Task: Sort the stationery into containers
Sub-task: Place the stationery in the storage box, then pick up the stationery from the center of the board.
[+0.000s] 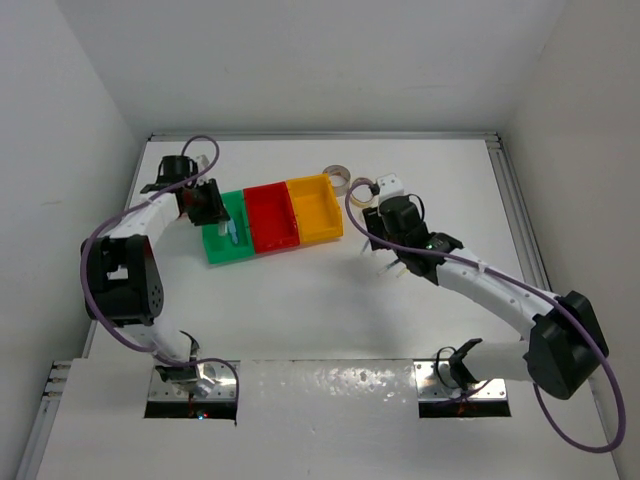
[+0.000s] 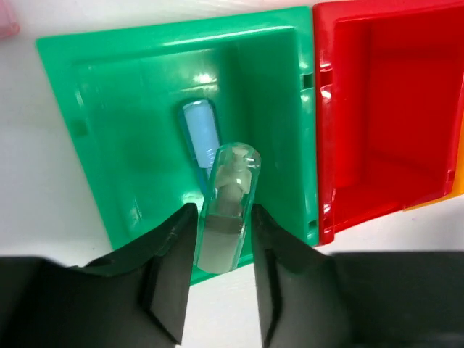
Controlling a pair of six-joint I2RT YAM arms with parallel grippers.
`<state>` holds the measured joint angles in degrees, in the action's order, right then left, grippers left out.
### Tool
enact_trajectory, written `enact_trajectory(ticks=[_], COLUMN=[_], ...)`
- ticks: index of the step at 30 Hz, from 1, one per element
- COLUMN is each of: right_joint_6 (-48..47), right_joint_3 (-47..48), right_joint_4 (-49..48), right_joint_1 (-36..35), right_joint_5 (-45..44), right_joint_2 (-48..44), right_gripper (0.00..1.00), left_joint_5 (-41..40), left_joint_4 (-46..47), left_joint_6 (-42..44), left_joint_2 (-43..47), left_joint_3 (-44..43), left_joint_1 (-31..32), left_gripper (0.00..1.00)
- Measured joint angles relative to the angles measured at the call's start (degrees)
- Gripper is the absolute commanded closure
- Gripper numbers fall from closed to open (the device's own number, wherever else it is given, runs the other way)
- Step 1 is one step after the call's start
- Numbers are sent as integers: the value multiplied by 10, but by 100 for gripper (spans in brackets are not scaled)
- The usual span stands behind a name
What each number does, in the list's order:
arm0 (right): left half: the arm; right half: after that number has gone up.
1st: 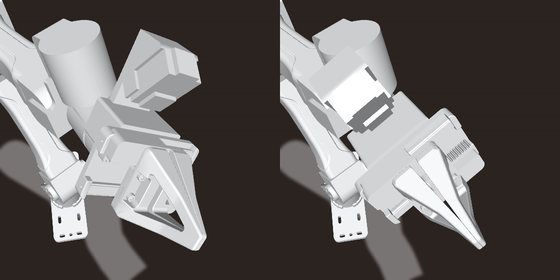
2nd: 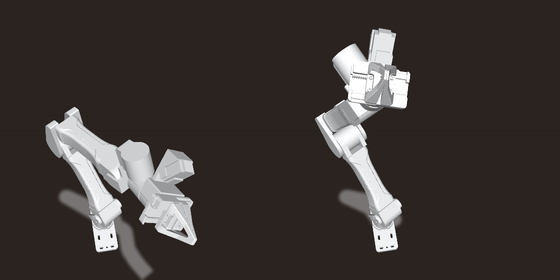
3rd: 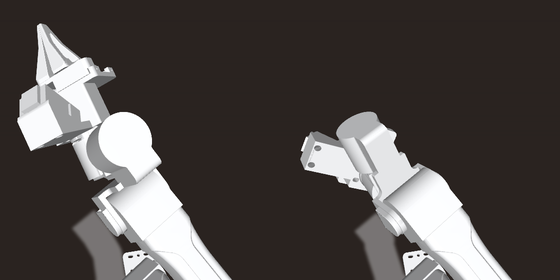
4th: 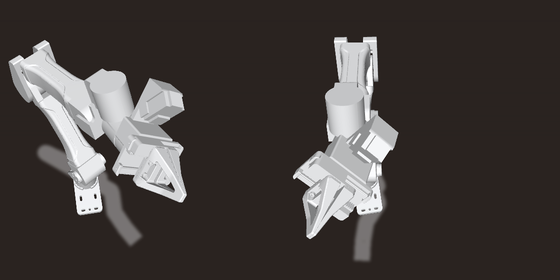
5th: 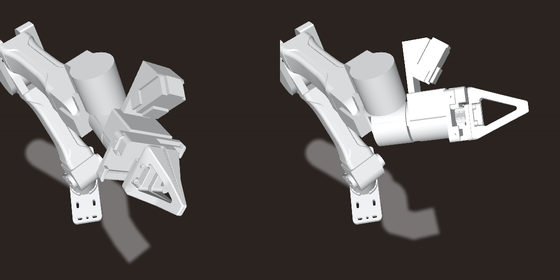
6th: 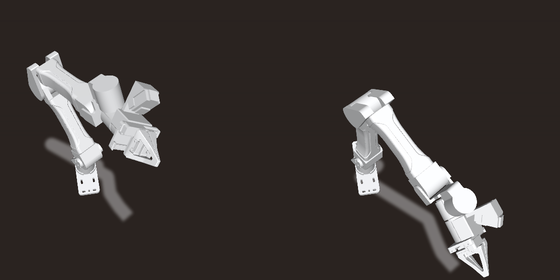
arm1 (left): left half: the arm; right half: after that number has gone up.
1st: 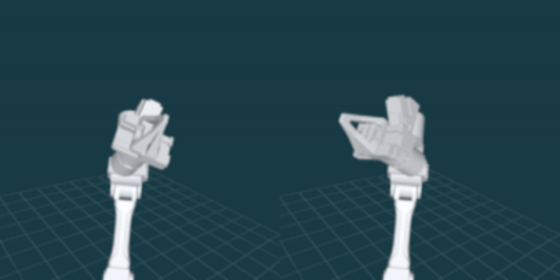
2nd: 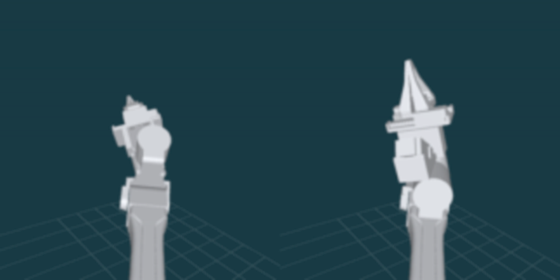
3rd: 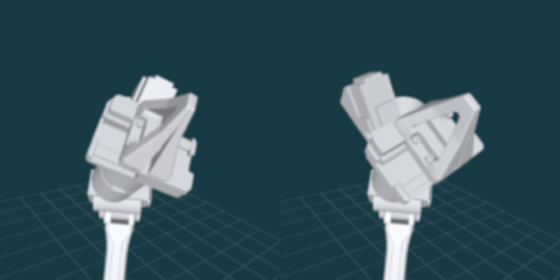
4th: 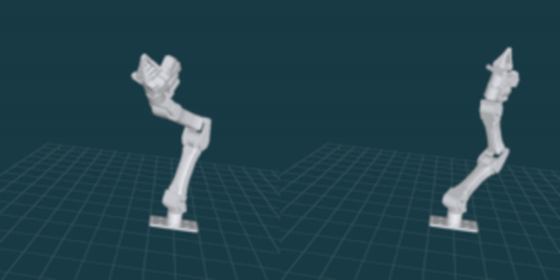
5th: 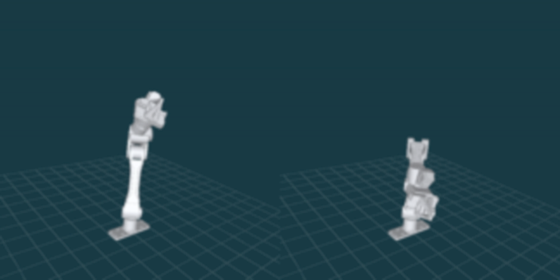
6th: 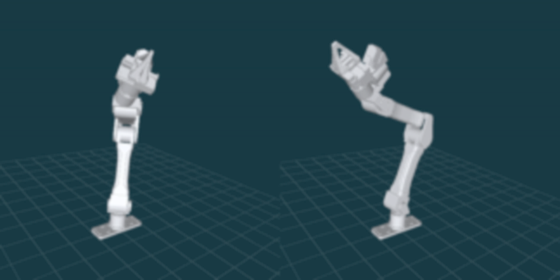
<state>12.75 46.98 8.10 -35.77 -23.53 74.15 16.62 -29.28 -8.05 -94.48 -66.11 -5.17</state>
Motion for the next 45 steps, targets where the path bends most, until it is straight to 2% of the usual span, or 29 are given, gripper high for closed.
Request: enact_trajectory(ticks=[1, 3, 7, 10, 11, 12, 15, 16, 18, 22, 26, 29, 31, 34, 36, 40, 45], right_joint_6=[2, 3, 3, 3, 3, 2, -1, -2, -5, -9, -10, -10, -10, -10, -10, -10, -16], right_joint_3=[-5, -11, -14, -14, -14, -14, -14, -14, -14, -14, -21, -33, -40, -47, -49, -49, -49], right_joint_4=[-1, -1, -3, -4, -4, -4, -4, -4, -4, -4, -8, -7, -5, -2, 0, 4, 13], right_joint_1=[0, 0, 0, 0, 0, 0, 0, 0, 1, 1, 1, 1, 1, 1, 1, 1, 1], right_joint_5=[-3, -7, -13, -15, -16, -15, -11, -8, -2, 6, 12, 12, 12, 12, 12, 12, 10], right_joint_2=[-4, -11, -21, -24, -24, -24, -24, -24, -24, -23, -22, -22, -22, -21, -21, -20, -19], right_gripper=[42, 42, 40, 40, 40, 40, 40, 40, 40, 39, 39, 39, 39, 39, 39, 39, 39], left_joint_5=[-7, -17, -27, -35, -36, -37, -36, -35, -27, 12, 61, 67, 60, 47, 42, 26, 3], left_joint_4=[5, 10, 2, -25, -33, -35, -28, -24, -19, -63, -159, -207, -210, -179, -167, -144, -148], left_joint_6=[0, -1, -1, -1, 1, 2, 23, 37, 80, 184, 308, 376, 410, 441, 452, 462, 471], left_joint_2=[0, 0, 0, -2, -2, -2, -2, -3, -14, -127, -329, -398, -394, -348, -330, -326, -330], left_joint_3=[0, 0, -9, -53, -75, -101, -182, -205, -247, -384, -548, -529, -456, -400, -395, -399, -390], left_joint_1=[5, 15, 24, 23, 21, 18, -4, -17, -48, -119, -162, -166, -155, -133, -121, -103, -102], left_gripper=[56, 49, 42, 45, 50, 62, 72, 70, 60, 46, 37, 35, 35, 35, 35, 45, 47])
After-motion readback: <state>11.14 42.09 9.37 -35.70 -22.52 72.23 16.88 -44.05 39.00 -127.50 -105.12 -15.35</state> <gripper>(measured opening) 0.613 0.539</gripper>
